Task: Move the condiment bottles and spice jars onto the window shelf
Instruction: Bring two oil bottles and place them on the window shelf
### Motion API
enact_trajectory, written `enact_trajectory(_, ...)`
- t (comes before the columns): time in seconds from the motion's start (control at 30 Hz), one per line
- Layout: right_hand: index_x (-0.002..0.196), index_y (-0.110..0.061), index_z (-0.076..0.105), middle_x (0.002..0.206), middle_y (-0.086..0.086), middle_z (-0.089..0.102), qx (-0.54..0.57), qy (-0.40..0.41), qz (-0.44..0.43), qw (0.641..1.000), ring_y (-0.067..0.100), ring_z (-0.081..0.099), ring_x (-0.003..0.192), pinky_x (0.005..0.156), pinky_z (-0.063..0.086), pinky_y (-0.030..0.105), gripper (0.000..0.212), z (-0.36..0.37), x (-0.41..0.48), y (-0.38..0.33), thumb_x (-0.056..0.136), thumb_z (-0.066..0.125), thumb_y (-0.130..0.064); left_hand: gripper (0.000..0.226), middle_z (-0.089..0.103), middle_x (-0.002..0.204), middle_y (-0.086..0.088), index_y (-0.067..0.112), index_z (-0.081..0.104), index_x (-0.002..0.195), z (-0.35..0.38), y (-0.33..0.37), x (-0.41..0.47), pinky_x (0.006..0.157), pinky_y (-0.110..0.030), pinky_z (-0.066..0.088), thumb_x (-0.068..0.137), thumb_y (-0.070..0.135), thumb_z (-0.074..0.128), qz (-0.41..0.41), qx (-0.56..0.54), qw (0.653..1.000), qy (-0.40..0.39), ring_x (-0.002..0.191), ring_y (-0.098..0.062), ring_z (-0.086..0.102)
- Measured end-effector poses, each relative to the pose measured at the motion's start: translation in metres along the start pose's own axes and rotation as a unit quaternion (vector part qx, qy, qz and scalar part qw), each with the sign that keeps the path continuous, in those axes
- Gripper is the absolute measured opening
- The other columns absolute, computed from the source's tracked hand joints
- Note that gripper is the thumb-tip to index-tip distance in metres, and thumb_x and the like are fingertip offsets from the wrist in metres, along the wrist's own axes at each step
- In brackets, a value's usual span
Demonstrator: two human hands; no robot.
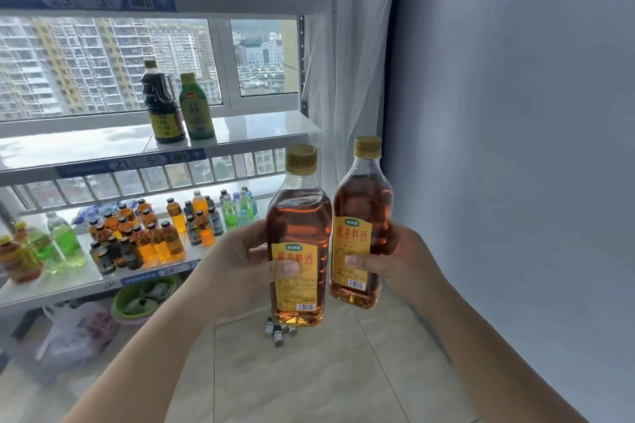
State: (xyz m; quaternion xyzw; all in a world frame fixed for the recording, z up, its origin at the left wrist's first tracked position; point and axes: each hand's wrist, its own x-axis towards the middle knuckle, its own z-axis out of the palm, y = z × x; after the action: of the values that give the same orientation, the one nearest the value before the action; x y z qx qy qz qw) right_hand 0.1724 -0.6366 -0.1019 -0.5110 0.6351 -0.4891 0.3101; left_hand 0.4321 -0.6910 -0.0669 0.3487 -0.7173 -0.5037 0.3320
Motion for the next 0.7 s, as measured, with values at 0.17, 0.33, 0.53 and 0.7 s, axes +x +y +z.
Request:
enact_trajectory(0.17,0.105,-0.035,0.072,0.103,-0.009,0.079,0.014,-0.016,-0.002,1.000,0.015,0.077,0.097,0.095,0.057,0.054,0.042,0.041,0.065,-0.008,0.069,0.091,-0.025,0.056,0.077,0.117,0.007,0.022,0.070,0.122,-0.047,-0.018,0.040,0.096,-0.049,0.057,0.069,0.029,0.086,-0.011,0.020,0.999,0.028,0.109,-0.012,0.073)
enact_trajectory(0.33,0.112,-0.028,0.070,0.103,-0.013,0.079,0.012,-0.022,-0.005,1.000,0.007,0.077,0.090,0.092,0.060,0.044,0.042,0.083,0.132,-0.029,0.075,0.089,-0.020,0.050,0.078,0.113,0.011,0.027,0.073,0.117,-0.103,-0.033,0.091,0.098,-0.050,0.056,0.069,0.031,0.087,-0.007,0.041,0.998,0.047,0.107,-0.010,0.073)
enact_trajectory(0.53,0.111,-0.026,0.070,0.103,-0.009,0.079,0.030,-0.003,-0.025,0.999,0.013,0.077,0.094,0.093,0.059,0.051,0.047,0.124,0.204,-0.038,0.070,0.093,-0.021,0.042,0.078,0.114,0.005,0.023,0.073,0.117,-0.166,-0.056,0.147,0.096,-0.043,0.056,0.078,0.018,0.086,-0.006,0.046,0.997,0.061,0.109,-0.013,0.073)
enact_trajectory(0.7,0.112,-0.029,0.069,0.105,-0.012,0.079,0.014,-0.018,-0.029,0.999,0.011,0.076,0.097,0.097,0.058,0.050,0.046,0.146,0.257,-0.038,0.072,0.092,-0.024,0.039,0.077,0.116,-0.002,0.014,0.071,0.120,-0.194,-0.076,0.192,0.095,-0.037,0.058,0.084,0.005,0.082,-0.022,0.045,0.996,0.075,0.109,-0.017,0.073)
